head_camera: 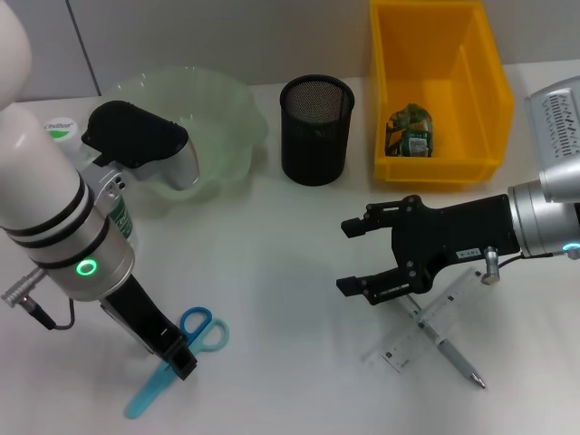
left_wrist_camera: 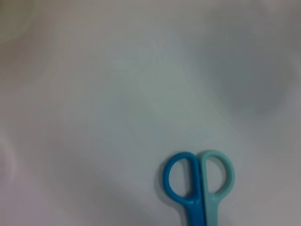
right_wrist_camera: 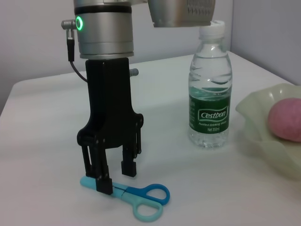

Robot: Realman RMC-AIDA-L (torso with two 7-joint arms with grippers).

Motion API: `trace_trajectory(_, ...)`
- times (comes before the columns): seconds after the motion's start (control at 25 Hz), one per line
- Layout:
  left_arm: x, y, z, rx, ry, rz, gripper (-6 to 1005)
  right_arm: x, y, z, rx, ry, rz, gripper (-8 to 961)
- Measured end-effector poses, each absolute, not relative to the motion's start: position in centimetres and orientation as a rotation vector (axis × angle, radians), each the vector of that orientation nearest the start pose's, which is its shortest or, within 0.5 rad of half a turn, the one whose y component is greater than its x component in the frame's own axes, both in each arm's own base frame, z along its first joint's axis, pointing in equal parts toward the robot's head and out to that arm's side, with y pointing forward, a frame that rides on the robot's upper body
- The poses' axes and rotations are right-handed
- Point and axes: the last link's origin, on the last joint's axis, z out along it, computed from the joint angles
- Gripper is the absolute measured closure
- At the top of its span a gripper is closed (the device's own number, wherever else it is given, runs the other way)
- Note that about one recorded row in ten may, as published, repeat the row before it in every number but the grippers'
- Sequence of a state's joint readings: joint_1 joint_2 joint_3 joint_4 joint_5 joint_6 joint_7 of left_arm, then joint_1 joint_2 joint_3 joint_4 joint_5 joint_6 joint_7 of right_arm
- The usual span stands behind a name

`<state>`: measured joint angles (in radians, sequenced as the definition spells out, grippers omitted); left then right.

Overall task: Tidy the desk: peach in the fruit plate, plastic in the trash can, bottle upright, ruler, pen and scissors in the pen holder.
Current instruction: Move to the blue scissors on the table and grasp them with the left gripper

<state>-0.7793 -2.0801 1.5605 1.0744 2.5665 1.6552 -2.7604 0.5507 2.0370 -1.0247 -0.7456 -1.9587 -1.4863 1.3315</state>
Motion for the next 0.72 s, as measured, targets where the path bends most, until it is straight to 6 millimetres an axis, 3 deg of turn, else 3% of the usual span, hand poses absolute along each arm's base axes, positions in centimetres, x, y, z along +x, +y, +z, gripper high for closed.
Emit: trace_trajectory(0.72, -17.52, 33.43, -5.37, -2.605, -1.153, 0.96, 492, 24.11, 33.92, -1.26, -2.937, 0.257, 0.407, 139)
